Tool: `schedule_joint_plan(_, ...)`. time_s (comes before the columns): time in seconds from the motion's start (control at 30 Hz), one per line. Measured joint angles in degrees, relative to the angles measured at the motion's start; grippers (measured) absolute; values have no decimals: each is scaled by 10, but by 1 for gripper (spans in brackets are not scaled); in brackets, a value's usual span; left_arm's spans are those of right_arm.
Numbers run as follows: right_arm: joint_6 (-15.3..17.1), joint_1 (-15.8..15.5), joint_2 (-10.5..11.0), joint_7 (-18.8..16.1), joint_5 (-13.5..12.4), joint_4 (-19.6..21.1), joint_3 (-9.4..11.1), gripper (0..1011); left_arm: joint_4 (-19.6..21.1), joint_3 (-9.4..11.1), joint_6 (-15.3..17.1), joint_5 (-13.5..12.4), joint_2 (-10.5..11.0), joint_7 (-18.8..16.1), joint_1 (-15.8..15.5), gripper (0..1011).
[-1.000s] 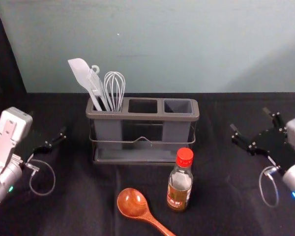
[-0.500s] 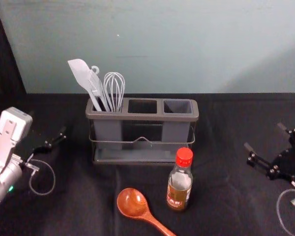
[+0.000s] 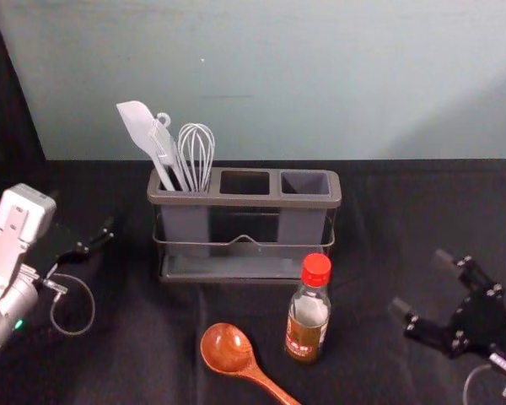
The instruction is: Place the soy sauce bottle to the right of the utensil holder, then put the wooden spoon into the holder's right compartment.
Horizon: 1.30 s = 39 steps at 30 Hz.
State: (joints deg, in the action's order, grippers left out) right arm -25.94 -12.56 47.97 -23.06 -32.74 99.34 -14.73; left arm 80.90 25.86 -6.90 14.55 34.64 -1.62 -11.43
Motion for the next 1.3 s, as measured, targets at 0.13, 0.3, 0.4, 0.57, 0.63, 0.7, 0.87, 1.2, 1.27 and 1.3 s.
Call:
schedule_joint_plan(0.13, 14, 14, -1, -40, -14, -3, -14, 1003, 0, 0, 0, 0, 0, 0, 0, 1011)
schedule_joint_plan(0.3, 37, 36, -15, -77, -25, -7, -32, 1003, 0, 0, 0, 0, 0, 0, 0, 1011)
schedule_joint_plan(0.4, 50, 44, -22, -85, -26, -8, -38, 1003, 0, 0, 0, 0, 0, 0, 0, 1011)
schedule_joint_plan(0.57, 68, 60, -39, -103, -34, -11, -45, 1003, 0, 0, 0, 0, 0, 0, 0, 1012)
schedule_joint_plan(0.63, 74, 65, -43, -112, -37, -11, -47, 1003, 0, 0, 0, 0, 0, 0, 0, 1011)
schedule_joint_plan(0.7, 79, 68, -46, -117, -37, -11, -49, 1003, 0, 0, 0, 0, 0, 0, 0, 1011)
schedule_joint_plan(0.87, 92, 77, -53, -126, -34, -8, -52, 1003, 0, 0, 0, 0, 0, 0, 0, 1012)
schedule_joint_plan(1.2, 128, 117, -80, -139, -14, -17, -62, 1003, 0, 0, 0, 0, 0, 0, 0, 1012)
schedule_joint_plan(1.27, 135, 126, -85, -144, -12, -23, -64, 1003, 0, 0, 0, 0, 0, 0, 0, 1011)
schedule_joint_plan(1.3, 137, 130, -87, -146, -12, -26, -65, 1002, 0, 0, 0, 0, 0, 0, 0, 1011)
